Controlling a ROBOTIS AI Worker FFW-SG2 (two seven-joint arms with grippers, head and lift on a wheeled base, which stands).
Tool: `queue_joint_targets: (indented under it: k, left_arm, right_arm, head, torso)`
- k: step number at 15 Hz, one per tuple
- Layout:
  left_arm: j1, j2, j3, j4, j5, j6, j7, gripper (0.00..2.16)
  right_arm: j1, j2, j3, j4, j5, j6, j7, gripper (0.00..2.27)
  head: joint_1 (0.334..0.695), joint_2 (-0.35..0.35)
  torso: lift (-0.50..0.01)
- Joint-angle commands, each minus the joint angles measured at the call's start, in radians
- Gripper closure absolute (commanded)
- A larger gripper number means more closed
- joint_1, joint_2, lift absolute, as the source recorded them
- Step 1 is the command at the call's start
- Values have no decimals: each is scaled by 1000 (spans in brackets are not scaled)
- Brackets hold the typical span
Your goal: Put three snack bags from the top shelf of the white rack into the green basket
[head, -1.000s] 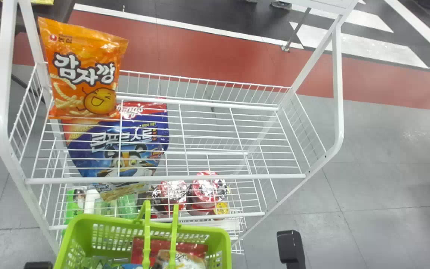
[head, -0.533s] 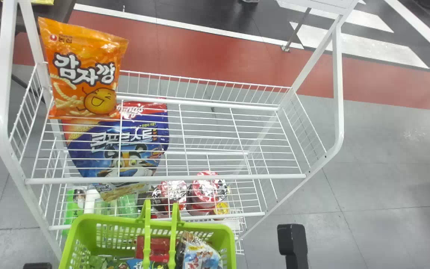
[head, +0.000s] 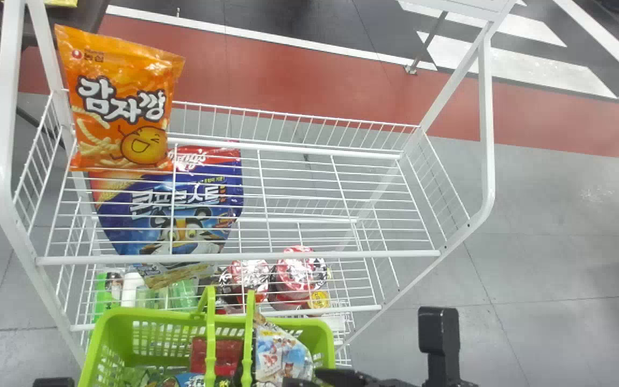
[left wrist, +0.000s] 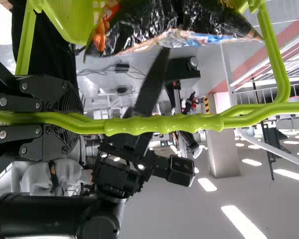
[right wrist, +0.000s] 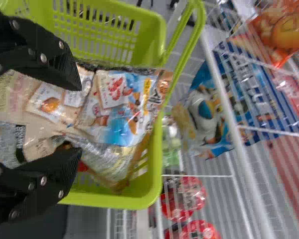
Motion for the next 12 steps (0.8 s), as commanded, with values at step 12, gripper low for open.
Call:
queue_joint_targets:
  k: [12]
  left_arm:
    - [-9,-6,-13,13,-11,0,15,2145]
  right_arm:
    - [105,23,105,85,108,-1001,-232,66]
  head:
    - [695,-350]
  torso:
    - [0]
